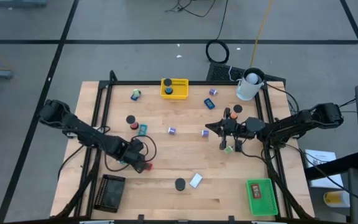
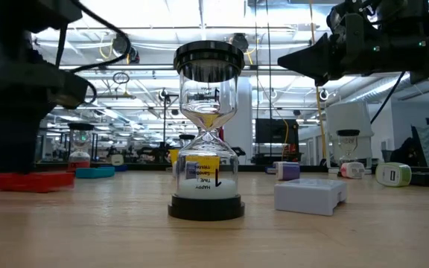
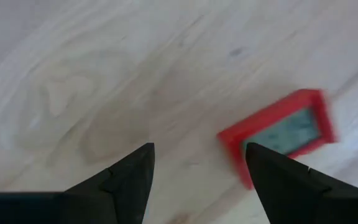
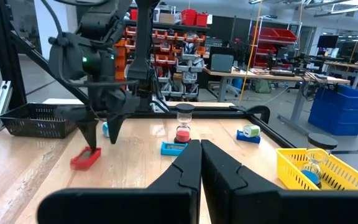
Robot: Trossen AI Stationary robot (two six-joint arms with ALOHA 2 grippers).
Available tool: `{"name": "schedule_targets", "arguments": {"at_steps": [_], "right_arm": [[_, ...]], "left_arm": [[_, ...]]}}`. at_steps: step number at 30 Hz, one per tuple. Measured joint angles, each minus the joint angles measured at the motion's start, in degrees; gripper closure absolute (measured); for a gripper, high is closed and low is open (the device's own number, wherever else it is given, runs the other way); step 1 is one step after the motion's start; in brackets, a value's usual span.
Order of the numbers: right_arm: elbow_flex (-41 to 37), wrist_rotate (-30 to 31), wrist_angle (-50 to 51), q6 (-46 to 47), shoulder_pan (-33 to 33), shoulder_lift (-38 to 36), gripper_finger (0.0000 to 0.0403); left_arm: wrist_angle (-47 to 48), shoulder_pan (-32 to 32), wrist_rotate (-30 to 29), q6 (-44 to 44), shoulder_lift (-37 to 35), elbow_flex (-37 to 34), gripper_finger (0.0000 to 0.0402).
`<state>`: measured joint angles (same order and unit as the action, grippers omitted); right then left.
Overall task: Pick & Place Office items
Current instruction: Put the blue charger adapter into the black bin
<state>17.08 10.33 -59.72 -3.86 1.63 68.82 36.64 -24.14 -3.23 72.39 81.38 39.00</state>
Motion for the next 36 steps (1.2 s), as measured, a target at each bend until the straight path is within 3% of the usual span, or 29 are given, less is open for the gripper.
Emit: {"name": "schedule_targets", "arguments": {"at_steps": [9,16,20,31,36], "right_arm": [[0.0,0.0,0.0,-0.3,0.0,0.0,0.0403],[0.0,0.0,0.0,-0.3,0.0,0.0,0.0403],[0.0,0.0,0.0,-0.3,0.0,0.0,0.0403],[0.0,0.0,0.0,-0.3,0.0,0.0,0.0403],[0.0,0.0,0.0,-0.3,0.0,0.0,0.0403]], "left_arm": [[12.4,0.0,4.2,-17.8,0.0,5.0,0.0142],[21.0,-0.3,5.8,-17.8,0.0,6.2,0.0142],[23.5,-2.4,3.5,-17.9,-0.1,6.1,0.0142],[19.5,-5.4,4.3,-17.6,-0.1,0.5,0.0143],[14.1,-5.5,5.8,-17.9,-0.3,-2.1,0.0168]]}}
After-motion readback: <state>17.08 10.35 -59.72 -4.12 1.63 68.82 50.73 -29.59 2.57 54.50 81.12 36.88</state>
